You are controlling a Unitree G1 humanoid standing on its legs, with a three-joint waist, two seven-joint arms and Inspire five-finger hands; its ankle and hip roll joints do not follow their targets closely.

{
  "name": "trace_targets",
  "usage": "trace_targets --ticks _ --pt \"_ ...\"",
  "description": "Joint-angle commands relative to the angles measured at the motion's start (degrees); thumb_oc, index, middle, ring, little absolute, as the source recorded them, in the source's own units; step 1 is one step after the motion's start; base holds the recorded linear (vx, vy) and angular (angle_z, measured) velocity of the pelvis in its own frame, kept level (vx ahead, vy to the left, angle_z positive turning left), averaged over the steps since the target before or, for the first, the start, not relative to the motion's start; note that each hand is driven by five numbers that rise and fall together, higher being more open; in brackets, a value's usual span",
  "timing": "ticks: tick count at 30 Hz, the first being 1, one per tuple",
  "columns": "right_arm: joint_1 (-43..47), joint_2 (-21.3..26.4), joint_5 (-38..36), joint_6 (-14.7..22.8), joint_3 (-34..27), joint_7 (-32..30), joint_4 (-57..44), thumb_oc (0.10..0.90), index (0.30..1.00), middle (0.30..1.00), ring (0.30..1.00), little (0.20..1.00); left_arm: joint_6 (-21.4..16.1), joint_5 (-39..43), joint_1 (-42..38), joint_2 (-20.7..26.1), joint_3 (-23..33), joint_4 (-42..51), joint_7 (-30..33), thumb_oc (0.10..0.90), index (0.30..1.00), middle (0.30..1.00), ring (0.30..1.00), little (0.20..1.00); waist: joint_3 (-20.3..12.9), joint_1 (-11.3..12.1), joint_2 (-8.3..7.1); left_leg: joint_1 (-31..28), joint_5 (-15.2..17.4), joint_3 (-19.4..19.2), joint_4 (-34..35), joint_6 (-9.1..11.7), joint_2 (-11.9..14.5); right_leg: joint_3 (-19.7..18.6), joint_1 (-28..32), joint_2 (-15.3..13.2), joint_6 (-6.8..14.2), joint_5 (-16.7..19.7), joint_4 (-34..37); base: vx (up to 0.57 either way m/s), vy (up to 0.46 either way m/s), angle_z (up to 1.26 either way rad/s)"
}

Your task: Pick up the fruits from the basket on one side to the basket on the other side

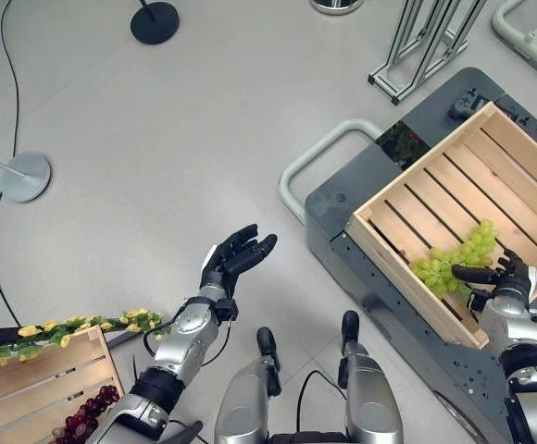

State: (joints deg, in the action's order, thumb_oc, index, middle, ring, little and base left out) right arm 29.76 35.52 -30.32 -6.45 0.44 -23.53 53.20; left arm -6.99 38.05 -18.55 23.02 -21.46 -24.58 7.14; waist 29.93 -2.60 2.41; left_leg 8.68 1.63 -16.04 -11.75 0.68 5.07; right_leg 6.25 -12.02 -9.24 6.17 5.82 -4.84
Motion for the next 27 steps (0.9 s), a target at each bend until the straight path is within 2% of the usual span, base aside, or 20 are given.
trace_targets --ticks 1,5,6,10,13,17,23,27 --pt "2.7 7.0 -5.5 -0.5 1.2 1.6 0.8 0.800 0.900 0.900 0.900 0.900 -6.1 0.5 -0.6 -0.9 0.8 3.2 1.0 0.800 0.900 0.900 0.900 0.900 -0.1 -1.1 -0.27 5.2 6.7 2.0 -14.6 0.2 -0.9 1.6 -0.6 -1.2 -3.5 -5.4 -10.9 0.01 0.039 -0.04" --pt "3.8 5.3 -13.8 -0.8 0.5 8.2 4.9 0.800 0.900 0.900 0.900 0.900 -5.9 0.5 -0.9 -1.4 0.3 2.7 0.9 0.800 0.900 0.900 0.900 0.900 -0.1 -0.7 0.38 6.2 6.9 2.6 -15.4 0.1 -1.3 1.4 -1.4 -1.5 -3.7 -5.8 -11.7 0.01 0.015 -0.02" --pt "4.4 4.3 -18.7 -0.9 0.3 11.8 5.6 0.800 0.900 0.900 0.900 0.900 -5.9 0.4 -1.0 -1.5 0.1 2.5 0.5 0.800 0.900 0.900 0.900 0.900 -0.1 -0.4 0.67 6.5 7.0 3.0 -15.5 0.1 -1.5 1.4 -1.6 -1.6 -3.8 -6.0 -12.1 0.00 0.000 0.00" --pt "5.6 1.2 -30.4 -1.7 -1.0 18.2 6.5 0.800 0.900 0.900 0.900 0.900 -5.6 0.1 -1.3 -1.9 -0.2 2.0 -0.1 0.800 0.900 0.900 0.900 0.900 -0.1 0.4 1.28 6.9 7.0 3.9 -15.4 0.0 -2.1 1.7 -2.0 -1.7 -4.1 -6.5 -12.9 0.00 0.000 0.00" --pt "7.1 0.0 -34.4 -2.6 -0.9 20.6 7.1 0.800 0.900 0.900 0.900 0.900 -4.9 -0.1 -1.8 -2.0 -0.7 1.8 0.0 0.800 0.900 0.900 0.900 0.900 -0.1 1.2 1.49 7.4 7.0 4.6 -15.3 0.0 -2.7 2.2 -2.3 -1.8 -4.2 -6.6 -13.3 0.00 -0.024 0.04" --pt "10.3 -0.6 -33.8 -4.0 -0.1 19.6 8.1 0.800 0.900 0.900 0.900 0.900 -4.7 0.6 -2.7 -1.9 -1.3 1.0 -0.3 0.800 0.900 0.900 0.900 0.900 -0.1 2.0 1.84 8.0 6.6 5.6 -15.1 -0.1 -3.4 2.7 -3.0 -1.8 -4.2 -6.6 -13.9 0.00 -0.033 0.11" --pt "16.6 -0.7 -33.3 -8.4 2.8 18.9 10.1 0.800 0.900 0.900 0.900 0.900 -5.0 1.2 -3.5 -1.8 -2.4 -0.5 -0.4 0.800 0.900 0.900 0.900 0.900 -0.1 3.5 2.45 9.8 5.7 7.3 -14.8 -0.5 -4.5 3.3 -5.0 -1.9 -4.3 -6.8 -15.7 0.00 -0.014 0.06" --pt "19.1 -1.0 -27.7 -9.1 4.9 19.1 11.6 0.800 0.900 0.900 0.900 0.900 -4.9 1.3 -3.9 -1.9 -3.0 -1.0 -0.3 0.800 0.900 0.900 0.900 0.900 -0.1 4.3 2.85 10.9 5.3 8.0 -14.8 -0.8 -5.1 3.7 -6.3 -2.1 -4.3 -6.9 -16.6 0.00 -0.011 0.12"
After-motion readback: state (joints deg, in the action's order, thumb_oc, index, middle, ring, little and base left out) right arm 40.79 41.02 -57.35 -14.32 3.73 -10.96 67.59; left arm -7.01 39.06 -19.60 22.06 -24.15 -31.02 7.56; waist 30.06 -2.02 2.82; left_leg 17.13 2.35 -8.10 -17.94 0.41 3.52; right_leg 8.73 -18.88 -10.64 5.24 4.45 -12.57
